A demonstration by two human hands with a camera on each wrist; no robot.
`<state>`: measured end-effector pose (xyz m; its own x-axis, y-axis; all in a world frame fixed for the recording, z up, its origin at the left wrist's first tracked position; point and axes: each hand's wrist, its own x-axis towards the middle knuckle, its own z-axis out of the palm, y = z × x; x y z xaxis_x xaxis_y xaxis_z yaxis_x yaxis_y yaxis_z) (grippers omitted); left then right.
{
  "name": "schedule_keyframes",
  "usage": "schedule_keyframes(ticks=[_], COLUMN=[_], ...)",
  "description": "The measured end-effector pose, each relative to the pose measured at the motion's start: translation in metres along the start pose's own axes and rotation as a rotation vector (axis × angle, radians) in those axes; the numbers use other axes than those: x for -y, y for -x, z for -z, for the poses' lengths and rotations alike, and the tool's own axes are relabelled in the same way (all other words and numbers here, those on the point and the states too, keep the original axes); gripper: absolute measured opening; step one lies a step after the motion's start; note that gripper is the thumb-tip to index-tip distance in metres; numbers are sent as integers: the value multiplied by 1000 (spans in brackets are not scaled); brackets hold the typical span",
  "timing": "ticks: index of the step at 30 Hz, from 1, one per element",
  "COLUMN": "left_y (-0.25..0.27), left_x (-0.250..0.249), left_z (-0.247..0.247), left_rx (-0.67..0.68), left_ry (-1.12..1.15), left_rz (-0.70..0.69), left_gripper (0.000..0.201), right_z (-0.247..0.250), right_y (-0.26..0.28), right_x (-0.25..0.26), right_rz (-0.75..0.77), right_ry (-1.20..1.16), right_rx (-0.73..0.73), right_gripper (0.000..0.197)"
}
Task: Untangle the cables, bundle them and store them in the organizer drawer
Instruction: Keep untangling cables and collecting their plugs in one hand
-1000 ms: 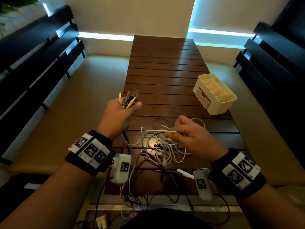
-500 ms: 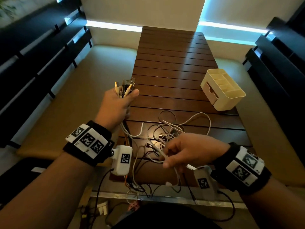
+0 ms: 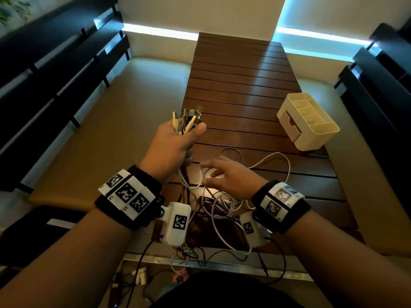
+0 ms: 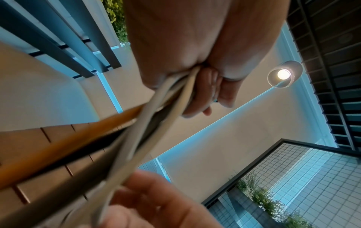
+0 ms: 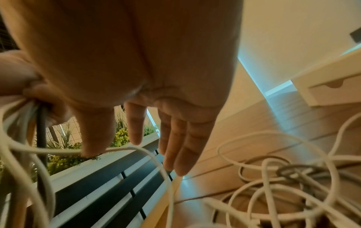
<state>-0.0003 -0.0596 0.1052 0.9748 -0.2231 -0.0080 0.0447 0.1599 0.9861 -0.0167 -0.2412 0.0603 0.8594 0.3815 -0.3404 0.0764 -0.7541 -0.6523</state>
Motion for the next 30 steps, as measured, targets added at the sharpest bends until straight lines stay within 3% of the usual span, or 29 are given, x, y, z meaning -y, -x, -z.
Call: schedule_keyframes(ticks=[2,5,7,8,10,12,13,17,19,24,30], left_y=[2,2,2,2,2,1,1,1,1,-1,-3], left_x=[0,0,1,1,2,3,3,3,3,4,4], left_z=[2,9,12,13,11,8,6,6,12,21,17], left_rx=[-8,-37,-43,-50,-56,-49,-44,-58,-91,-121,-114], left_ry=[15,27,45,54,66,89,100,100,94,93,72], left_rz=[-3,-14,-12,-5,6,7,7,1,-3,12,4], left_gripper=[25,26,28,30,29,26,27,29,23,20,22], right_z=[-3,-7,-7,-6,-5,-8,-12,-24,-26,-30,-55], right_y=[1,5,6,5,1,-3,-4,-4,-2,-5,-16], right_x=[0,-4,-9,-11,-16,-20,-22,-30,-40,-66,-71], right_rz=[-16,-29,-27,-32,-24,-21,-17,-13,-45,-183,-114], right_ry=[33,9,-21,-40,-86,-81,-58,-33,-66,76,442], right_rx=[46,132,35,-33,-100,-74,-49,-6,-62,31,149], right_gripper=[25,21,14,16,41,60,59,21,17,41,53])
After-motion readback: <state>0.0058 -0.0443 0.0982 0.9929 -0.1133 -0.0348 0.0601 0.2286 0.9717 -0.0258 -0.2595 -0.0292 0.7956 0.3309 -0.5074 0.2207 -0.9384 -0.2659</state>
